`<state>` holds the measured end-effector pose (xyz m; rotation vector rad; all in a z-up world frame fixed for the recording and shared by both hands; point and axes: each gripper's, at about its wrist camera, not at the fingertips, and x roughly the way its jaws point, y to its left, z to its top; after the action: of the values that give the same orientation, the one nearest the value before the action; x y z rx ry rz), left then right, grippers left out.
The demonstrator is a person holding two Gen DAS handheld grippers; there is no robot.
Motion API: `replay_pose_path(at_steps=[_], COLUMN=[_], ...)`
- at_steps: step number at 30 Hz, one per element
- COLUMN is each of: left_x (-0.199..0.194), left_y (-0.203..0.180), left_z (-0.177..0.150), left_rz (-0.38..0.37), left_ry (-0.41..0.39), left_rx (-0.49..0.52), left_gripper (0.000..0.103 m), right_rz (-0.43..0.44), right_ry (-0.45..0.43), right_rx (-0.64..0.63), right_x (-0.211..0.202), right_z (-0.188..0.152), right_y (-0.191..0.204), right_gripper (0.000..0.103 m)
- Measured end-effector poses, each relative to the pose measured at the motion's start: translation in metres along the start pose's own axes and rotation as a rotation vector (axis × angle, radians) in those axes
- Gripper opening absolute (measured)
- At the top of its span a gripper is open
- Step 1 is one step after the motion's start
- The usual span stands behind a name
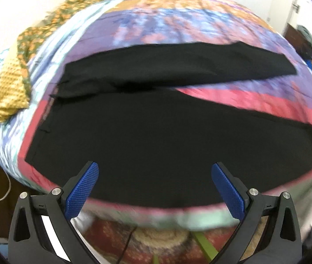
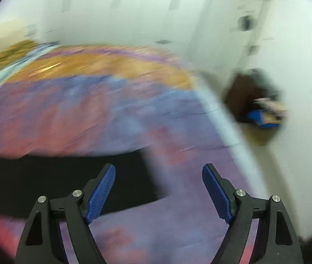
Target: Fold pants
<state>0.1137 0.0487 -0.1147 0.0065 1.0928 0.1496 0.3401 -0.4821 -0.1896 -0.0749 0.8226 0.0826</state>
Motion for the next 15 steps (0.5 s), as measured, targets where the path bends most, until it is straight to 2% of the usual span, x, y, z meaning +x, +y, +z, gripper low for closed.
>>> replay_pose_path(at_steps=[4,6,8,10,11,12,13,15], left_x=[0.032,0.055,0.076,0.102,0.12,0.132,0.143,0.157], left_y=[0.031,0.05,0.07,0.09,0.099,0.105,0.11,0.119], left_z=[0.043,0.072,0.091,0.103,0.105,0.103,0.099,0.084], left_rz=[0.092,0.147,0.169,0.185,0.192,0.195,0.199,0.14], left_ry=[-0.113,-0.166,-0.198,-0.195,-0.171,-0.148,-0.118,-0.097], left_rx=[-0.043,-0.088,-0.139,-0.17,-0.175,-0.176,-0.177,-0.183], left_gripper=[0.102,0.102,0.102,0.102,0.102,0.102,0.102,0.103], right_rz=[0.447,0.639,0.78,0.914,0.948,0.943,0.924,0.869], right_ry=[0.112,0.171,0.219,0.286,0.331,0.369,0.385,0.375], right_rx=[-0.101,-0.123,-0.104,-0.077,-0.086,-0.108,-0.125,-0.126], right_x=[0.019,0.026,0.028,0.05,0.056,0.068,0.083,0.105], right_z=[-0.051,-0.06,-0.061,-0.052,-0.054,-0.053,-0.05,-0.036], right_y=[0.147,0.227,0.289,0.342,0.364,0.382,0.387,0.373], right_gripper=[0.081,0.081,0.081,0.081,0.081,0.081,0.081,0.081])
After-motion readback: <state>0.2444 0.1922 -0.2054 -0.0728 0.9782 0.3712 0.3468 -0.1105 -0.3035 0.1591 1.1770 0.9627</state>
